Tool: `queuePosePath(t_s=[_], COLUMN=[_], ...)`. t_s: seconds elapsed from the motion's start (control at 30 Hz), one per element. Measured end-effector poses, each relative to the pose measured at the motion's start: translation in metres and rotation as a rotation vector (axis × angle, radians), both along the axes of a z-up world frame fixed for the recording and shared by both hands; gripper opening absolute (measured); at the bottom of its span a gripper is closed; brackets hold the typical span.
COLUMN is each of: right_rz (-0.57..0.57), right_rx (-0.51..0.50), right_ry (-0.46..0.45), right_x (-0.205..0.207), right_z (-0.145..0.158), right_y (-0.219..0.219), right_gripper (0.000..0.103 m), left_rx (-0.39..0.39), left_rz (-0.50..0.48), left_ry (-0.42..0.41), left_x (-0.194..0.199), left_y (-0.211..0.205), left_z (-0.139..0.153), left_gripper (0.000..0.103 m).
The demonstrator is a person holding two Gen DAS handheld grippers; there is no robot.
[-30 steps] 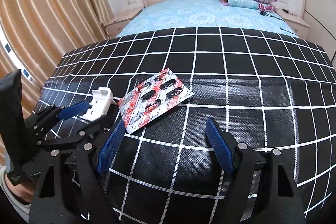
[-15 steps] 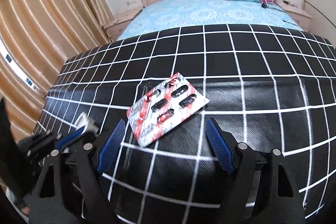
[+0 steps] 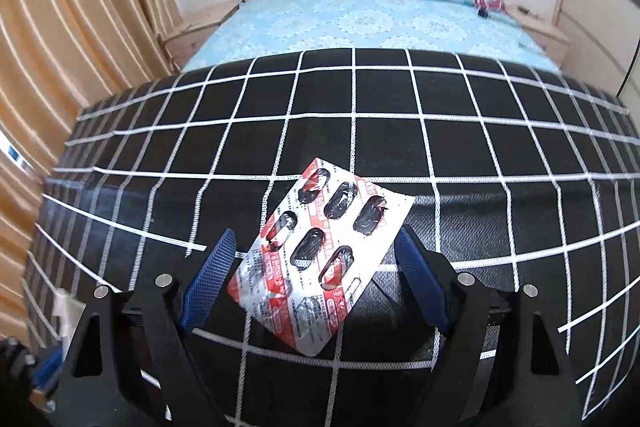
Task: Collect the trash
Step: 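Grasp the white plastic tray with the left tool while the right tool grasps the pill blister pack, then carry the white tray with the left tool while the right tool carries the blister pack to the bin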
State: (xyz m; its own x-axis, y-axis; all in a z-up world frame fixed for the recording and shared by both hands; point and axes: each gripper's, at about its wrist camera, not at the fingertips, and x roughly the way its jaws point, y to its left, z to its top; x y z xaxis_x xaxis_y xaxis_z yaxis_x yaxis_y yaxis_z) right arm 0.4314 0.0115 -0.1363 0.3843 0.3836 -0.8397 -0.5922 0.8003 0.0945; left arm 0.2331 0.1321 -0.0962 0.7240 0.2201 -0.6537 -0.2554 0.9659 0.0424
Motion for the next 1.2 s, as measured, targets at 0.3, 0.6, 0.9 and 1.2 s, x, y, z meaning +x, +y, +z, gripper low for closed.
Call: queuePosePath(t_s=[0.3,0.6,0.9,1.2], right_rz=[0.102,0.131,0.18,0.248], right_rx=[-0.091,-0.033,0.038,0.124], right_ry=[-0.116,-0.093,-0.106,-0.13], right_x=[-0.023,-0.033,-0.069,-0.123], right_z=[-0.001,0.003,0.028,0.064], right_y=[0.006,-0.02,-0.05,-0.09], right_gripper=[0.054,0.052,0.052,0.052], left_rx=[0.011,0.005,0.01,0.024], left_rz=[0.0,-0.009,-0.028,-0.091], left_ry=[-0.023,-0.036,-0.044,-0.074], left_x=[-0.015,-0.032,-0.053,-0.08], left_y=[-0.006,-0.015,-0.033,-0.074], left_z=[0.005,0.012,0.016,0.031], left_gripper=[0.006,0.006,0.006,0.006])
